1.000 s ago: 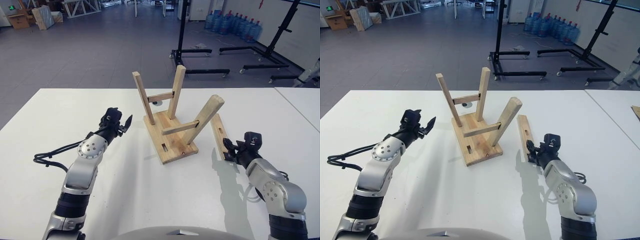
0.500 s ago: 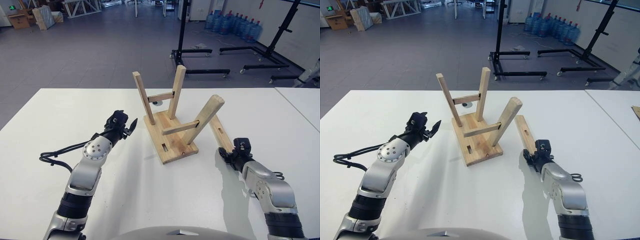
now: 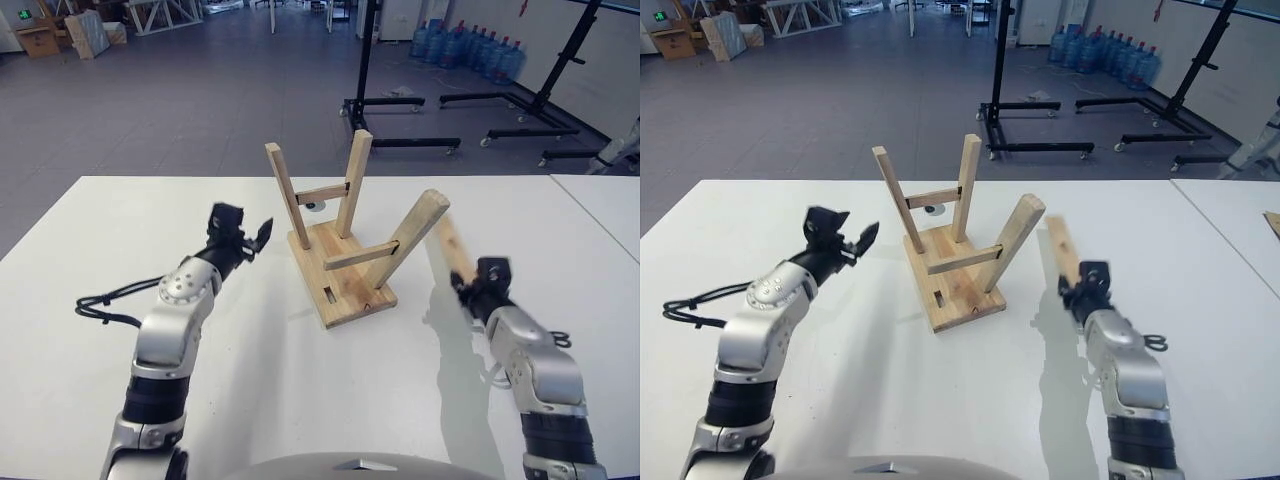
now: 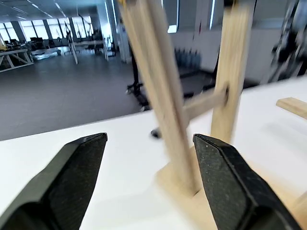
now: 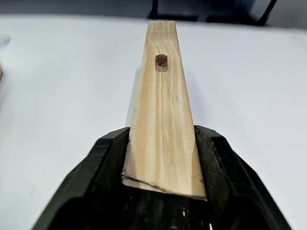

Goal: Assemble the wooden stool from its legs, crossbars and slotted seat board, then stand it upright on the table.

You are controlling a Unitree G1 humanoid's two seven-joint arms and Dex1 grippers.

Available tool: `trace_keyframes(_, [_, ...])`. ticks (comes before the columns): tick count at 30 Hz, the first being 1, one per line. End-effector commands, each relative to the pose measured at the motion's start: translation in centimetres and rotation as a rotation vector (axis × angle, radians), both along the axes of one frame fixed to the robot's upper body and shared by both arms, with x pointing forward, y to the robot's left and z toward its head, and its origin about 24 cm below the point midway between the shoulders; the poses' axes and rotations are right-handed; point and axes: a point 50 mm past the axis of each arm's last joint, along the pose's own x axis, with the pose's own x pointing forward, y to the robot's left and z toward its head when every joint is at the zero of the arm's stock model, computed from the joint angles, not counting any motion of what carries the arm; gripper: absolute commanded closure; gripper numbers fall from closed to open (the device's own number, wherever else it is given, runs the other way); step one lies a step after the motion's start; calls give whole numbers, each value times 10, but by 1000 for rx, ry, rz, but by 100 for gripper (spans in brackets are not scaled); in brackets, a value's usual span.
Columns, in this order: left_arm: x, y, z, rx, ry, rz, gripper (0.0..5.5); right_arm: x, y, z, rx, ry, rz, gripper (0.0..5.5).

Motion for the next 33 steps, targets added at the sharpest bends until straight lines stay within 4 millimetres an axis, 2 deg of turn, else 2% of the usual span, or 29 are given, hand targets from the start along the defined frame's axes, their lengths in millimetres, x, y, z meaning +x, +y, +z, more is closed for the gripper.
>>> trace_keyframes(1, [1, -1, 56, -204, -66, -134, 222, 11, 17, 88, -192, -408, 77, 347])
trace_keyframes(3, [-2, -5, 76, -303, -78, -215, 222, 9, 36, 117, -256, -540, 179, 347])
trace_keyframes(5, [-8, -13, 94, -409, -97, -320, 222, 3, 59, 137, -310, -642, 329, 347])
trace_keyframes(8, [-15, -18, 118, -659, -109, -457, 222, -9, 91, 146, -359, -703, 569, 347])
trace_keyframes(10, [-16, -17, 123, -767, -73, -482, 222, -16, 105, 141, -368, -685, 693, 347])
trace_keyframes(13, [-22, -22, 123, -884, 10, -549, 222, -22, 113, 129, -361, -647, 785, 347])
trace_keyframes(18, [-16, -24, 116, -917, 135, -476, 222, -31, 124, 120, -299, -635, 861, 347])
trace_keyframes(22, [-10, -21, 114, -926, 162, -412, 222, -39, 133, 115, -237, -621, 916, 347])
trace_keyframes(26, [-13, -18, 123, -960, 126, -450, 222, -44, 139, 107, -176, -572, 967, 347])
trace_keyframes(31, [-18, -10, 130, -947, 81, -515, 302, -47, 141, 103, -100, -530, 1001, 347])
trace_keyframes(33, [-17, -9, 127, -943, 96, -526, 327, -47, 141, 102, -77, -518, 1009, 347])
